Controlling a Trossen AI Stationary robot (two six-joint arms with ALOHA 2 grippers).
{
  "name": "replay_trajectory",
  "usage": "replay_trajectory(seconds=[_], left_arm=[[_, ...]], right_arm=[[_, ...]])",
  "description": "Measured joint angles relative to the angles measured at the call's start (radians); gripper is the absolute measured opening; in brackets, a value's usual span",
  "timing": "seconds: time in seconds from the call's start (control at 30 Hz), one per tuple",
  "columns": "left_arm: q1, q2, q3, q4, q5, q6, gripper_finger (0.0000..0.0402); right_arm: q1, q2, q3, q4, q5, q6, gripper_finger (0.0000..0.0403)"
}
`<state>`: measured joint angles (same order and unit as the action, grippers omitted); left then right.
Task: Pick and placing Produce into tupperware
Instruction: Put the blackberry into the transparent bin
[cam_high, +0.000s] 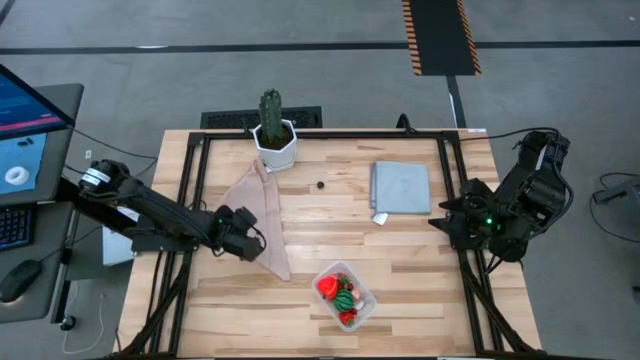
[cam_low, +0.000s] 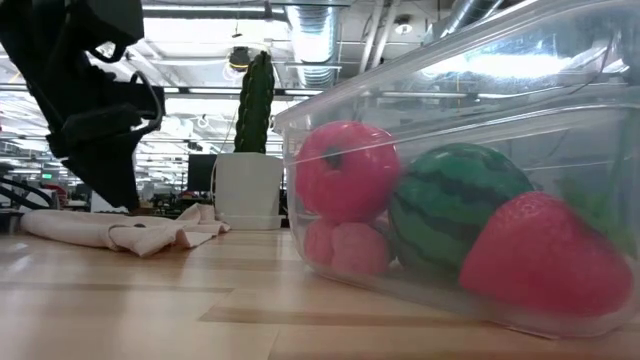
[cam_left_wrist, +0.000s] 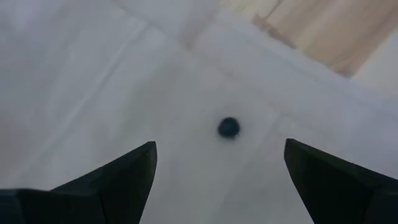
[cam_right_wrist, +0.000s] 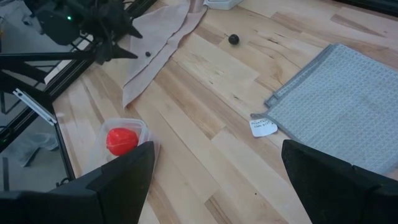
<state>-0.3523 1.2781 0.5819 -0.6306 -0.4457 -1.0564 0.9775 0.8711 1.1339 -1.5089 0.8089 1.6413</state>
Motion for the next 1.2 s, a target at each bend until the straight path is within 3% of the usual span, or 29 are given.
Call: replay_trajectory(seconds=[0.33, 0.53, 1.03, 1.2], left_arm=[[0.001, 0.000, -0.005, 0.042, -0.024, 0.018, 0.0341], [0.048, 0.000, -0.088, 0.246, 0.037, 0.068, 0.0341], [0.073, 0.000, -0.092, 0.247, 0.065, 0.063, 0.0341], [0.073, 0.000, -0.092, 0.244, 0.067, 0.039, 0.0317]], right_arm=[[0.000, 0.000, 0.000, 0.000, 0.000, 0.000, 0.0372], [0.000, 0.000, 0.000, 0.000, 0.000, 0.000, 0.0372], [0.000, 0.000, 0.000, 0.000, 0.000, 0.000, 0.0372], [0.000, 0.000, 0.000, 0.000, 0.000, 0.000, 0.0372]])
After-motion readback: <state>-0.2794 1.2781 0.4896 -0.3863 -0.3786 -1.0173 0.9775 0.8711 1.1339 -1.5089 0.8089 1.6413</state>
